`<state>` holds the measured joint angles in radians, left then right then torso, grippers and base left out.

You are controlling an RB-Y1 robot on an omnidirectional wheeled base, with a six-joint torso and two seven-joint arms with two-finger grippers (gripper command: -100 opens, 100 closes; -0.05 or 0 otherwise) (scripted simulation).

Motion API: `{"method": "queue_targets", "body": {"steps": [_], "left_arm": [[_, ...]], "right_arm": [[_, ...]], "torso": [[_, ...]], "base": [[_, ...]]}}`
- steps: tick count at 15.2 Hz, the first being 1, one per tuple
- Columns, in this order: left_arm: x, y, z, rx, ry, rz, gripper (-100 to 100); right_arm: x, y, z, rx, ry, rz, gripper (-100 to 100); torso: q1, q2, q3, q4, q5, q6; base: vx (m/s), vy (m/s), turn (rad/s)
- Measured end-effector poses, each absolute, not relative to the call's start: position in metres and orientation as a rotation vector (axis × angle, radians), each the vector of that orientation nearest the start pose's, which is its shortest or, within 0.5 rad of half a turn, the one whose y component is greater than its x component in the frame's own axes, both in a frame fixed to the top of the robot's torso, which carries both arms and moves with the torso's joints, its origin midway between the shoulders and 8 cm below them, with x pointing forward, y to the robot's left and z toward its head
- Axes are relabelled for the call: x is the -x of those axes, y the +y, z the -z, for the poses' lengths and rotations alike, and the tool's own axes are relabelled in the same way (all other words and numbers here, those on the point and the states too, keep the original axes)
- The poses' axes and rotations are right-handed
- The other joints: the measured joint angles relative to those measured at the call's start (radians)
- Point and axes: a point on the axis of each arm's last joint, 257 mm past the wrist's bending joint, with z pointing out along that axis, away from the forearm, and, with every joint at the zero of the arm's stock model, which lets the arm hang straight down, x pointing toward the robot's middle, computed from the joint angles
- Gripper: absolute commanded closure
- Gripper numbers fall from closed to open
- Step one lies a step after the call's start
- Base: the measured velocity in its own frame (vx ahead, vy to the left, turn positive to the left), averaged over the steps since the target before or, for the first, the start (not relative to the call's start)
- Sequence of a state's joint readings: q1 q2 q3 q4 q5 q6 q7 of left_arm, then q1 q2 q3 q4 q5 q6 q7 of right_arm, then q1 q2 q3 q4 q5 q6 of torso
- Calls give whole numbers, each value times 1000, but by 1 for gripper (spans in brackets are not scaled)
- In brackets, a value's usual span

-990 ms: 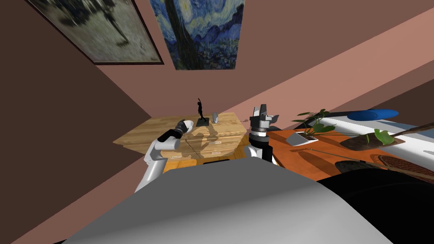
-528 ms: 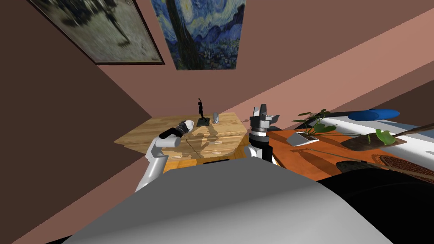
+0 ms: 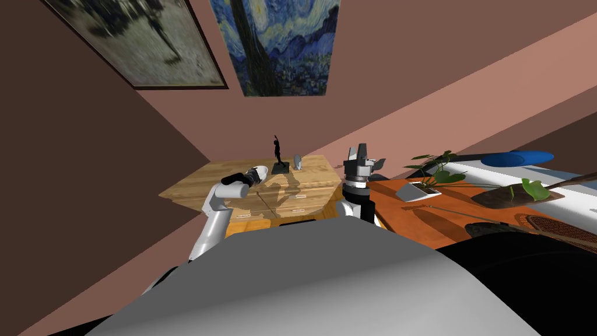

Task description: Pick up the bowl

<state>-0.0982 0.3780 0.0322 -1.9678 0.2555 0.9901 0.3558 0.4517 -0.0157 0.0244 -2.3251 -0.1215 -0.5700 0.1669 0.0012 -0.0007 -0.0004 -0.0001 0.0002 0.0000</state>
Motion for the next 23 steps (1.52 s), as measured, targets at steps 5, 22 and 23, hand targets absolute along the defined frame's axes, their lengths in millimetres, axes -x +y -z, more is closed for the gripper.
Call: {"method": "queue_targets", "body": {"steps": [5, 22, 23], "left_arm": [[-520, 291, 217, 1821, 1480, 984, -100], [-502, 276, 241, 2084, 1583, 816, -100], [-500, 277, 242, 2098, 1589, 803, -100]], "right_arm": [[-323, -277, -71, -548, 476, -1295, 0], [-323, -277, -71, -548, 476, -1295, 0], [-323, -277, -71, -548, 476, -1295, 0]], "torso": [[0, 0, 0, 0, 0, 0], [0, -1, -1, 0, 0, 0], [0, -1, -1, 0, 0, 0]], "base": [[9, 17, 3], [16, 22, 4], [24, 23, 5]]}}
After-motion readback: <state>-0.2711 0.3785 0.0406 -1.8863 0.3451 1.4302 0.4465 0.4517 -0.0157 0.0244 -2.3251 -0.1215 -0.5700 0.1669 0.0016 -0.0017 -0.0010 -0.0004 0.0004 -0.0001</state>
